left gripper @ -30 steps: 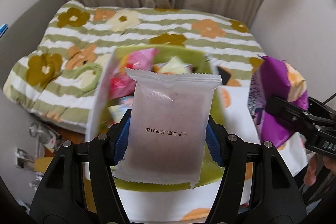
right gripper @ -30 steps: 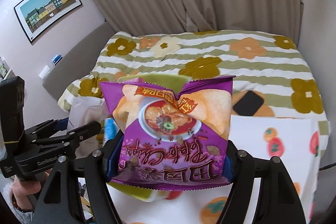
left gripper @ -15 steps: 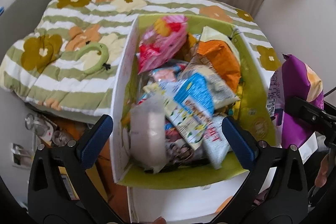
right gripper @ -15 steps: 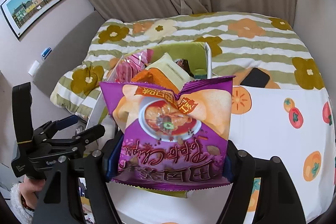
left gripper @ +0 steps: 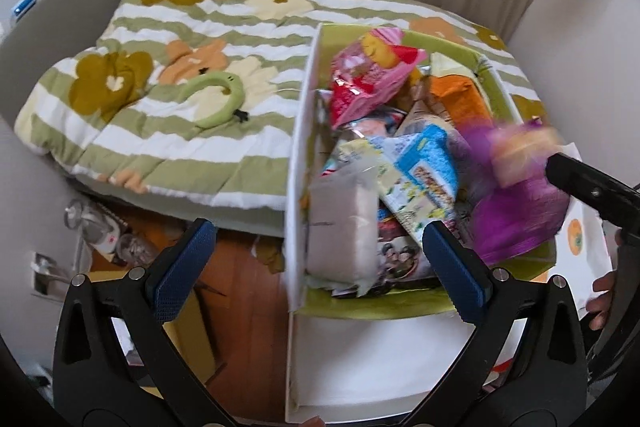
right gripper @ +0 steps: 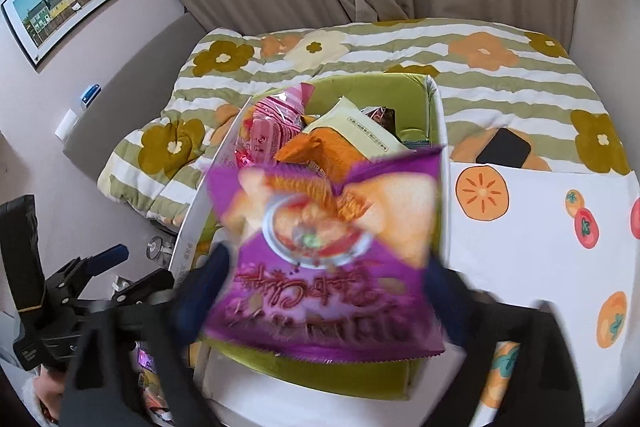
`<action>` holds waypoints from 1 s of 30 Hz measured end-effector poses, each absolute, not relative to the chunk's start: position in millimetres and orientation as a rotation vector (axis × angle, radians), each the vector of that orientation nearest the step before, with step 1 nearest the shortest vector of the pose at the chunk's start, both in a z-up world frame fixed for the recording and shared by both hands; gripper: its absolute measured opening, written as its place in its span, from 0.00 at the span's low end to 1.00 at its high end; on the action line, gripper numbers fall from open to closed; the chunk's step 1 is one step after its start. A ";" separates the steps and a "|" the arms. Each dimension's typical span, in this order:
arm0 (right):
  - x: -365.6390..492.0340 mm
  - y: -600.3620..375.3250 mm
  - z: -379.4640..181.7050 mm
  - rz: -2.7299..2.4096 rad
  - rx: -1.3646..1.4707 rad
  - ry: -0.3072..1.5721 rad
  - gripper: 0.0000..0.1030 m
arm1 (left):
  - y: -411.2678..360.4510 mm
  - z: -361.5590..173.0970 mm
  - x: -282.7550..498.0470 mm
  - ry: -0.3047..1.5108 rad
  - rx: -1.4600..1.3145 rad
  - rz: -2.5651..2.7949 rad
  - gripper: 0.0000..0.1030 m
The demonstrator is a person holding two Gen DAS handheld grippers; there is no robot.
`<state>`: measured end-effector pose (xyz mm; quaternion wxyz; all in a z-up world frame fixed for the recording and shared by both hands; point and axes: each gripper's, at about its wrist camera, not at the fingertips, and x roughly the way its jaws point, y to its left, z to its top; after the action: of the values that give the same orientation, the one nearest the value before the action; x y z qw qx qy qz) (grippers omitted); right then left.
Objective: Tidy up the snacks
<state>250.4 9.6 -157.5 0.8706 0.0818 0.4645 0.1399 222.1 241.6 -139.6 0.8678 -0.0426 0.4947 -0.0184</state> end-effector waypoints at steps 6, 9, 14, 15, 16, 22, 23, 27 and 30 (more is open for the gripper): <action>232.1 3.8 -158.5 0.242 0.147 0.962 1.00 | 244.8 -136.4 209.1 1.030 -0.104 -0.015 0.99; 223.6 -2.3 -152.0 0.239 0.159 0.951 1.00 | 239.5 -129.3 201.8 1.020 -0.102 -0.012 0.99; 200.7 -15.0 -128.4 0.224 0.137 0.900 1.00 | 219.7 -106.9 183.8 0.975 -0.083 -0.018 0.99; 195.7 -18.9 -123.4 0.219 0.133 0.889 1.00 | 212.9 -99.9 177.1 0.959 -0.078 -0.023 0.99; 188.9 -24.2 -116.1 0.211 0.123 0.880 1.00 | 207.2 -93.8 171.3 0.947 -0.074 -0.027 0.99; 134.1 -63.7 -68.9 0.137 0.079 0.781 1.00 | 156.7 -40.5 120.0 0.819 -0.029 -0.057 0.99; 125.1 -69.5 -62.8 0.122 0.071 0.766 1.00 | 148.1 -31.5 110.1 0.795 -0.022 -0.056 1.00; 81.7 -96.0 -37.7 0.063 0.024 0.685 1.00 | 117.4 -2.9 68.9 0.708 -0.002 -0.045 1.00; 52.1 -112.2 -25.8 0.014 -0.013 0.631 1.00 | 98.7 6.8 40.8 0.658 -0.002 -0.046 1.00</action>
<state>52.1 -112.2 -25.8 0.9505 -0.0062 0.3105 0.0070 40.8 98.7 6.8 0.9461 -0.0008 0.3230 -0.0228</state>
